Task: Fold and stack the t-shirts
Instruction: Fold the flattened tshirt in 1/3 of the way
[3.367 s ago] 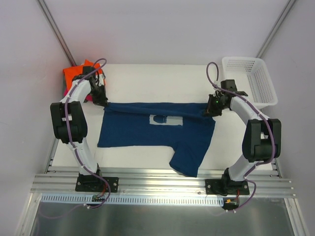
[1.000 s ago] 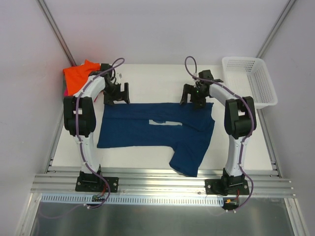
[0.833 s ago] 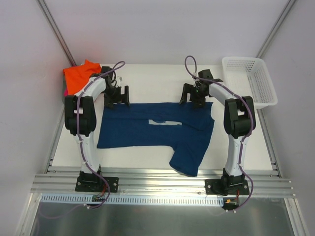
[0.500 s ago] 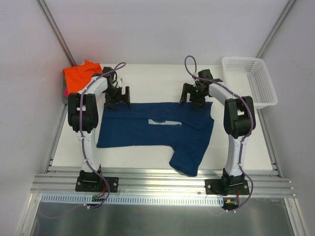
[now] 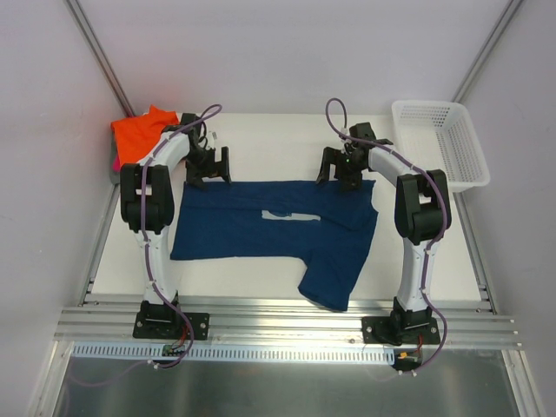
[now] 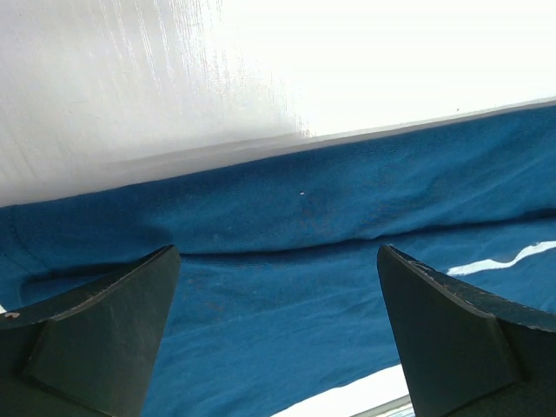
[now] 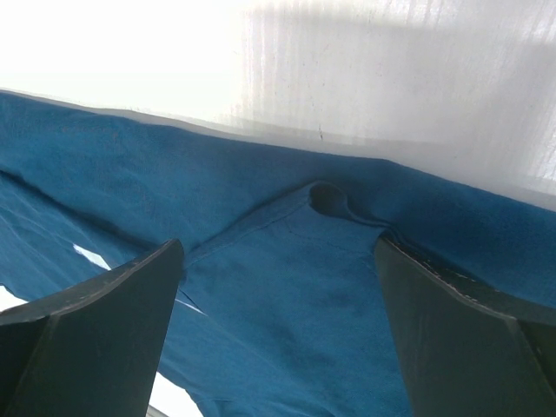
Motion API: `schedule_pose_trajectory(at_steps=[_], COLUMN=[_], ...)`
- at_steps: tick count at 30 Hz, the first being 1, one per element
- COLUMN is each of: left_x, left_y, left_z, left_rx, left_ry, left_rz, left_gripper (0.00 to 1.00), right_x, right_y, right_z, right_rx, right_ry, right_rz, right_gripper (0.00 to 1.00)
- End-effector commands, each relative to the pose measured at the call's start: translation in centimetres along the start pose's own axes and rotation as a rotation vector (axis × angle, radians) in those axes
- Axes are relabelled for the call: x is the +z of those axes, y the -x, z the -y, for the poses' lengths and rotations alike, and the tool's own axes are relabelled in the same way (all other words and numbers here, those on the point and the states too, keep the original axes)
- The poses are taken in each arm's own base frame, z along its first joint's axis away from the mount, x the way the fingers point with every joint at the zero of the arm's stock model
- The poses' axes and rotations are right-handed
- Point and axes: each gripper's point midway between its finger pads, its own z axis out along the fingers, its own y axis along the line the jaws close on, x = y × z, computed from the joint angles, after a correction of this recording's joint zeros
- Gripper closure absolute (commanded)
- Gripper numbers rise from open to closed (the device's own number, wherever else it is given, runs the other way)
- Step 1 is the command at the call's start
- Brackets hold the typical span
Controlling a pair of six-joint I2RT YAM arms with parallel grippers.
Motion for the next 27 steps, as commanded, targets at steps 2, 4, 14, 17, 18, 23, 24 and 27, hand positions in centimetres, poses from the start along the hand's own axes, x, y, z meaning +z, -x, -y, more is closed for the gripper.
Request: schedule_pose_trajectory(at_steps=[2,4,14,17,18,23,24,27], left_x=[0.3,0.4,-2.6,-4.5,-5.0,-7.5,-7.9,-8.3], left_y=[-0.5,-1.1,-4.6,-6.0,-6.5,-9.6,-10.1,-11.7], left_z=[-0.4,-0.6,-0.6,0.0,0.2,0.7,0.8,0.5], left_rx=[-0.012,-0.017,-0.036,-0.032,-0.029,-0.024,-0.026,-0.029], left_ry=[0.003,0.004,-0.004,-0.012,-0.017,-0.021,-0.021,-0.008], left_rz=[-0.027,-0.041,-0.064,-0.057,-0.055,-0.040,-0.040,-0.045], left_gripper=[0.01,0.01,0.01,0.01,0.01,0.01,0.01,0.01], right_x=[0.5,0.6,0.7,0.8,0.7,0.8,0.8,0.8], right_y=[-0.6,-0.6,-0.2,-0.1,0.0,0.2,0.2,0.3], right_z=[-0.8,-0.8,-0.9,-1.1,-1.2,-1.3,-1.3,-1.4], right_rx=[0.000,-0.003,-0.001,-0.004,-0.005,-0.004,-0.005,-0.003], right_ry=[0.015,0.015,0.019,0.023,0.023,0.025,0.026,0.024], right_rz=[-0.018,-0.018,-0.008,-0.005,-0.003,0.003,0.004,0.007], right_gripper=[0.03,0.03,0.03,0.03,0.03,0.03,0.03,0.03])
